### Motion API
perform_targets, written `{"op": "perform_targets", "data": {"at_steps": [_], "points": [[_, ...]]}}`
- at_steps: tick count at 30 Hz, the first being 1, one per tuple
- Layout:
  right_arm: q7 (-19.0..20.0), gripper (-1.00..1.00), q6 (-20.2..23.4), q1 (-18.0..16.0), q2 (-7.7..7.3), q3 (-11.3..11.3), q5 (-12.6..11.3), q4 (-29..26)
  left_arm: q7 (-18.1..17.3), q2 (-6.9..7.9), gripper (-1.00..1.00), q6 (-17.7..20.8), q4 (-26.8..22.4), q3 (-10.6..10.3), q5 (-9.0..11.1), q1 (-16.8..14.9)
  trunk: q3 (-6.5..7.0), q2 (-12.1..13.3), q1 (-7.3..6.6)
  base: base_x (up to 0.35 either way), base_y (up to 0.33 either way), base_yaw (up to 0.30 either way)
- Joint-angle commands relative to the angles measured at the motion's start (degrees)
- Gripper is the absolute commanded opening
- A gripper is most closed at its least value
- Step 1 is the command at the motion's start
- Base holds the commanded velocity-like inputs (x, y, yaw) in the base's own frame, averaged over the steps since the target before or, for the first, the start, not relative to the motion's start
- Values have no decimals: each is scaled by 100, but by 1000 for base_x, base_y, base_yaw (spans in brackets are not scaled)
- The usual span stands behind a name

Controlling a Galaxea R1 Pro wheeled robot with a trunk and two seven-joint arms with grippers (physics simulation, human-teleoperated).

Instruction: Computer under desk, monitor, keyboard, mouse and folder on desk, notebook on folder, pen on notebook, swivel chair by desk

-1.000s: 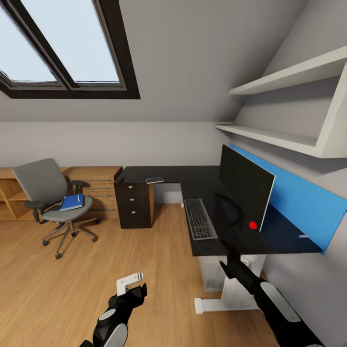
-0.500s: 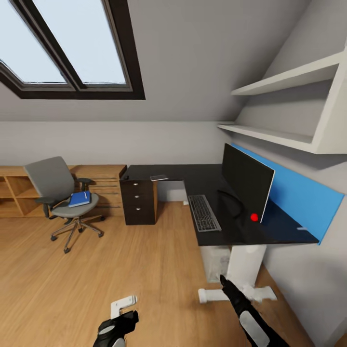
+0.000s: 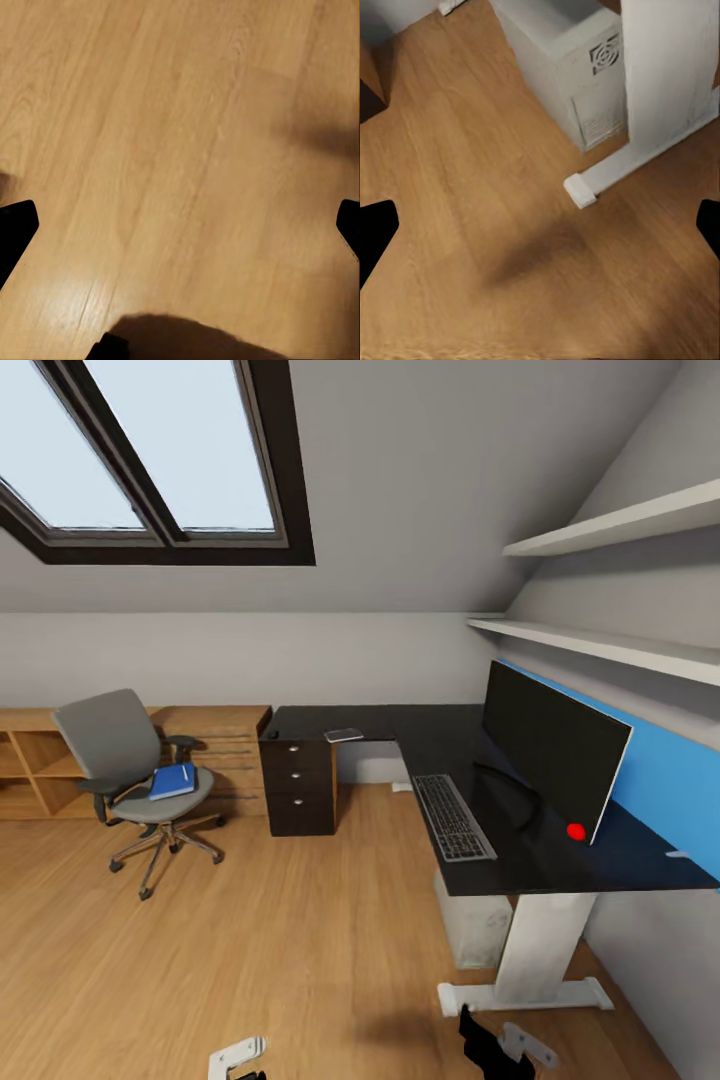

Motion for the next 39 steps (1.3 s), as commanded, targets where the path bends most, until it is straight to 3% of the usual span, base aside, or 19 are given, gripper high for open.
{"op": "perform_targets", "data": {"at_steps": [1,9,10,14,28,39], "points": [[-12,100,-29,-6,18,152,136,41,29,7,100,-52,33,-36,24,-6,-7,-5,4,261,241,0],[-6,100,-28,-6,45,299,418,77,13,-8,100,-131,75,-37,29,-6,-7,-5,4,262,240,0],[-11,100,-26,-6,51,658,690,78,12,-7,100,-130,83,-32,34,-6,-7,-5,4,264,235,0],[-21,100,-106,-6,134,807,857,71,12,-5,100,-127,196,-45,32,-6,-7,-5,4,265,235,21],[-31,100,-241,-6,132,802,857,77,2,-22,100,-126,432,-63,26,-6,-10,-5,4,279,213,156],[-31,100,-243,-6,125,795,867,79,-6,-48,100,-126,444,-65,29,-6,187,436,-238,321,36,7]]}}
